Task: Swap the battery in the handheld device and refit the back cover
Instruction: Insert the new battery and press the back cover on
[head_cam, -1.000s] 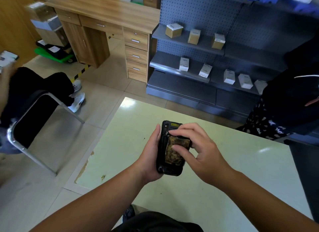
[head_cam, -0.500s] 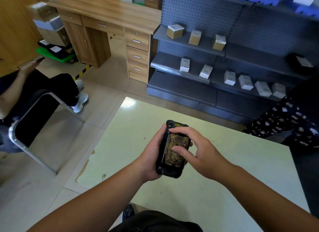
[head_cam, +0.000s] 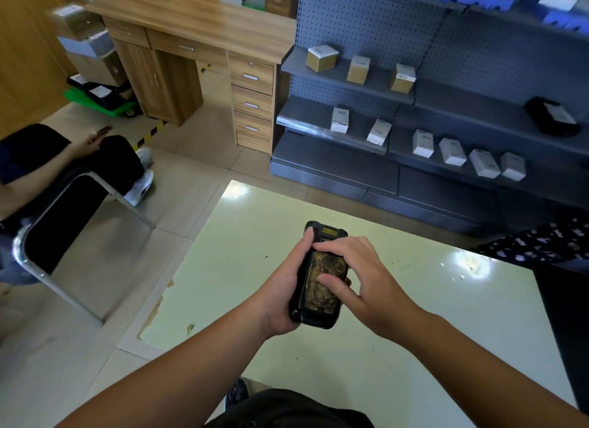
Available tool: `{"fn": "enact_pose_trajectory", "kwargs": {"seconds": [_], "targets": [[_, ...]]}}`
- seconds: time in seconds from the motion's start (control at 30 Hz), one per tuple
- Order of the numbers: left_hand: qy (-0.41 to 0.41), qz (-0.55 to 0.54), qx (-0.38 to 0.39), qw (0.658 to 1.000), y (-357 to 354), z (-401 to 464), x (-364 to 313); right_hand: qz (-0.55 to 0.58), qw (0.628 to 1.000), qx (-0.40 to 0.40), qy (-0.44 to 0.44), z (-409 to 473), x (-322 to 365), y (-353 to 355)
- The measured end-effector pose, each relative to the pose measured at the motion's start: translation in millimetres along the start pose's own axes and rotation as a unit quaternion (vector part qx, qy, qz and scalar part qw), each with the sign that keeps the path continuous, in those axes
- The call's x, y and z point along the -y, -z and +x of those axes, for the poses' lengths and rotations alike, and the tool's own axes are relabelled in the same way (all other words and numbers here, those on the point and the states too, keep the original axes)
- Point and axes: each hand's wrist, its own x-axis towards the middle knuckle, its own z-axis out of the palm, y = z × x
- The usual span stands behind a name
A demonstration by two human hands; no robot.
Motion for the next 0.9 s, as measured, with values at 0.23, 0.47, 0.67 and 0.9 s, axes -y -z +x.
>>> {"fn": "enact_pose_trajectory", "kwargs": {"seconds": [0.23, 0.47, 0.67, 0.9], "targets": [[-0.004, -0.04, 0.011, 0.999, -2.8, 0.6, -5.0, 0.114, 0.992, -0.043, -0.023, 5.0, 13.5, 18.0], [-0.014, -0.081, 0.02, 0.996, -6.5, -3.6, -8.4, 0.087, 0.995, -0.051, 0.029, 3.1, 32.8, 26.5], [-0.009, -0.087, 0.031, 0.996, -5.8, -5.9, -9.8, 0.082, 0.996, -0.009, 0.03, 6.1, 32.3, 33.3], [-0.008, -0.048, 0.066, 0.997, -2.2, -9.5, -10.7, 0.123, 0.992, 0.009, 0.005, 7.9, 36.8, 33.7]]}}
